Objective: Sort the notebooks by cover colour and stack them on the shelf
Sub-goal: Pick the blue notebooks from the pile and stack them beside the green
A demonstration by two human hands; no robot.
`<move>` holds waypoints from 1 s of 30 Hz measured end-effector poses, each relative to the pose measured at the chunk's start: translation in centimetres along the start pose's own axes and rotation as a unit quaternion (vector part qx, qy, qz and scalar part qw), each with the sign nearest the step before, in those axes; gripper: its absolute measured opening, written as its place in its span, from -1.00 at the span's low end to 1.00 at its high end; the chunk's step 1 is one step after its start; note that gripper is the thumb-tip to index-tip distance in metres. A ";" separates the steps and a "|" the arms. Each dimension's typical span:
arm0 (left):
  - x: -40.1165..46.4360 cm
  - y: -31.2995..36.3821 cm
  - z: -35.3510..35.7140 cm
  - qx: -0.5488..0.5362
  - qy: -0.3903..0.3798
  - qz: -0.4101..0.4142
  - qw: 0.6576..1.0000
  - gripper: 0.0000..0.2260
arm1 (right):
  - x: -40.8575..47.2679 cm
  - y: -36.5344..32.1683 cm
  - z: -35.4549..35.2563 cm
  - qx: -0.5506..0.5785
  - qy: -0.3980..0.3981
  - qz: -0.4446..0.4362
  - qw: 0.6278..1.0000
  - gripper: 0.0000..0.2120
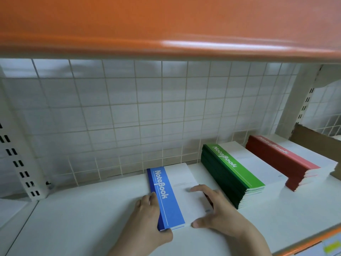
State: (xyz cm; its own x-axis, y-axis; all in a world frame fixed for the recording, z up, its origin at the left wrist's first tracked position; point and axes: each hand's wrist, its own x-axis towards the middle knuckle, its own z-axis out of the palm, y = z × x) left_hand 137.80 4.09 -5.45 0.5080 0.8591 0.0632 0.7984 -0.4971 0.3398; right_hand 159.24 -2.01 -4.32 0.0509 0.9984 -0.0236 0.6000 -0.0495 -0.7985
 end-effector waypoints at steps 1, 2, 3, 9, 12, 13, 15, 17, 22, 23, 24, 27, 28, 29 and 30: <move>0.0 0.0 0.0 0.000 -0.001 -0.002 1.000 -0.16 | 0.0 0.0 0.0 0.001 0.003 -0.004 1.000 -0.28; 0.0 0.1 0.1 -0.001 -0.003 -0.005 1.000 -0.15 | 0.0 -0.1 0.0 0.000 0.006 -0.005 1.000 -0.28; 0.0 0.0 0.1 -0.002 -0.005 -0.008 1.000 -0.14 | -0.1 -0.1 0.0 -0.002 0.008 -0.005 1.000 -0.26; -0.2 0.0 -0.9 -0.105 0.004 -0.011 0.994 -0.22 | -0.1 -0.1 0.1 -0.001 0.024 -0.030 0.999 -0.32; -0.2 -0.1 -1.4 -0.114 0.075 -0.048 0.989 -0.40 | 0.0 -0.2 0.3 0.030 0.077 -0.019 0.996 -0.44; -0.1 -0.2 -1.5 -0.096 0.096 -0.061 0.989 -0.41 | 0.0 -0.3 0.4 0.031 0.091 -0.018 0.995 -0.47; 0.0 -0.2 -1.4 -0.080 0.116 -0.073 0.987 -0.46 | 0.1 -0.3 0.8 0.024 0.112 -0.028 0.993 -0.54; 0.0 0.2 -1.3 -0.080 0.115 -0.076 0.987 -0.51 | 0.4 -0.4 1.2 -0.015 0.141 -0.053 0.988 -0.66; -0.2 0.6 -1.7 -0.036 0.123 -0.102 0.987 -0.58 | 1.2 -2.0 2.5 -0.231 0.243 -0.075 0.939 -0.80; -0.3 0.6 -1.9 -0.022 0.118 -0.108 0.987 -0.60 | 1.3 -2.6 2.8 -0.253 0.250 -0.076 0.931 -0.80; -0.4 0.5 -2.2 -0.011 0.112 -0.109 0.988 -0.62 | 1.5 -3.3 3.2 -0.265 0.251 -0.078 0.928 -0.80; -0.6 0.3 -3.5 0.008 0.102 -0.099 0.990 -0.66 | 2.0 -5.2 4.8 -0.295 0.224 -0.077 0.926 -0.74; -0.8 0.0 -4.0 0.017 0.099 -0.096 0.990 -0.67 | 2.1 -5.9 5.6 -0.305 0.212 -0.078 0.925 -0.72; -1.1 -0.4 -4.5 0.026 0.094 -0.094 0.991 -0.68 | 2.3 -6.6 6.4 -0.307 0.203 -0.080 0.926 -0.70; -1.6 -1.1 -4.9 0.032 0.087 -0.094 0.991 -0.67 | 2.4 -7.5 7.2 -0.304 0.197 -0.085 0.928 -0.70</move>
State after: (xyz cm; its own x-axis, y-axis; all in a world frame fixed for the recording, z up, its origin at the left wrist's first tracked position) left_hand 134.53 3.89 -1.30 0.2896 0.9425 0.1667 0.8956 -0.3283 0.3002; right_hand 149.16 0.94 -2.73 0.1310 0.9119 0.3889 0.9594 -0.0178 -0.2815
